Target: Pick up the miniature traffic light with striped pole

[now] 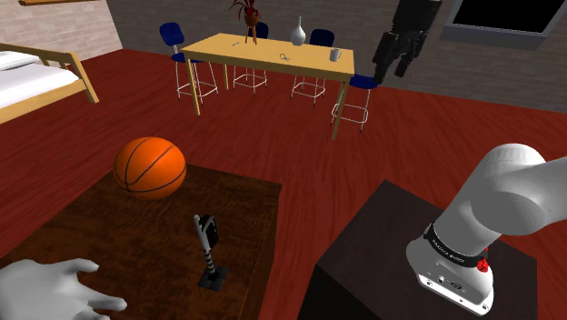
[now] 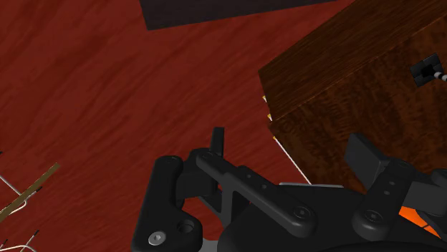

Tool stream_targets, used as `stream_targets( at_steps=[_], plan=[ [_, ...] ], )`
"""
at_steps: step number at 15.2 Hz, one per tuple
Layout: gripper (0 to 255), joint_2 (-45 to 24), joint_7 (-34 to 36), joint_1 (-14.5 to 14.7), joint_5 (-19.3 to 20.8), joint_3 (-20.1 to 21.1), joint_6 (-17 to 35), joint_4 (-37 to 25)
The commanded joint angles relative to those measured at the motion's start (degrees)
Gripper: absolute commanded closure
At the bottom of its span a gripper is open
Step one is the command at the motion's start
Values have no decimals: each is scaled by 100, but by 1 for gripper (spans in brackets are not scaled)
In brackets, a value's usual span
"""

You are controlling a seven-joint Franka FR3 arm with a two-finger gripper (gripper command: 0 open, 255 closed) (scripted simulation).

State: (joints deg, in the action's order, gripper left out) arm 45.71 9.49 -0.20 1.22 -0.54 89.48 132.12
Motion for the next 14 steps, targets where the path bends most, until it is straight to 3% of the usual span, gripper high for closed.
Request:
stream_targets(
  at_steps=[1, 14],
  plan=[
    [0, 0, 0, 0, 0, 0, 0, 0],
    [0, -1079, 2159, 243, -1136, 1417, 1189, 455]
  ],
)
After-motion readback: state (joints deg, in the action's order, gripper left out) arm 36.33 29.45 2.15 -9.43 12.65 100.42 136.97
